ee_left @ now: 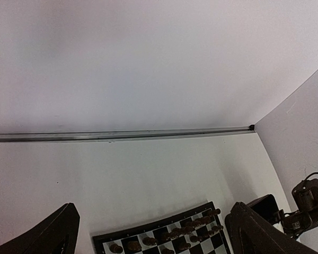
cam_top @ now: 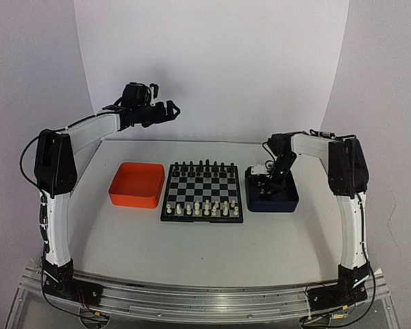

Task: Set up the chess pieces on the board
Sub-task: Pick up the chess piece from the storage box, then place the chess piece on the chessboard.

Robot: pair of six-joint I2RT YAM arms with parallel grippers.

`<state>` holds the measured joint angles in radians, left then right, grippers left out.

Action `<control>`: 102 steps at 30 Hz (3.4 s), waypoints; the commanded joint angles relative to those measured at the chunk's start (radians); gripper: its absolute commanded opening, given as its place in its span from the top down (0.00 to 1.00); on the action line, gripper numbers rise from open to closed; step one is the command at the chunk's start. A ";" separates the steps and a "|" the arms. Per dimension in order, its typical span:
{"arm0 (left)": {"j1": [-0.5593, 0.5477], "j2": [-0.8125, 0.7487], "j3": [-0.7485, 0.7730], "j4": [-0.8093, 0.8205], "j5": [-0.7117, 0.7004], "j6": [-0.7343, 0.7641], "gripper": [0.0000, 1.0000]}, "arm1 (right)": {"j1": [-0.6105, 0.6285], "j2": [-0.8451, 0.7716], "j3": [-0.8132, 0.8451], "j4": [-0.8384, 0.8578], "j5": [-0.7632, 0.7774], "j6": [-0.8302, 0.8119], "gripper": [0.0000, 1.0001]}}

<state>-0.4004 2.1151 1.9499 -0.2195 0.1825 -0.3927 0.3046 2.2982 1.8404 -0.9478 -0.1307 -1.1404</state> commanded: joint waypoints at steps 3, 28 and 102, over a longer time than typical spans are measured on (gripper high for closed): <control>-0.005 -0.013 0.006 0.002 -0.008 0.009 0.00 | 0.005 0.019 0.025 -0.020 -0.014 -0.005 0.64; -0.004 0.019 0.039 -0.028 -0.012 0.017 0.00 | 0.019 0.044 0.041 -0.017 -0.037 0.032 0.72; -0.374 -0.062 -0.226 0.558 0.183 0.045 0.17 | 0.160 -0.554 -0.571 1.299 -0.083 2.718 1.00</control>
<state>-0.7711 2.0292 1.6715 0.3191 0.3284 -0.3373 0.4476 1.7944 1.2761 0.2989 -0.2395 1.4668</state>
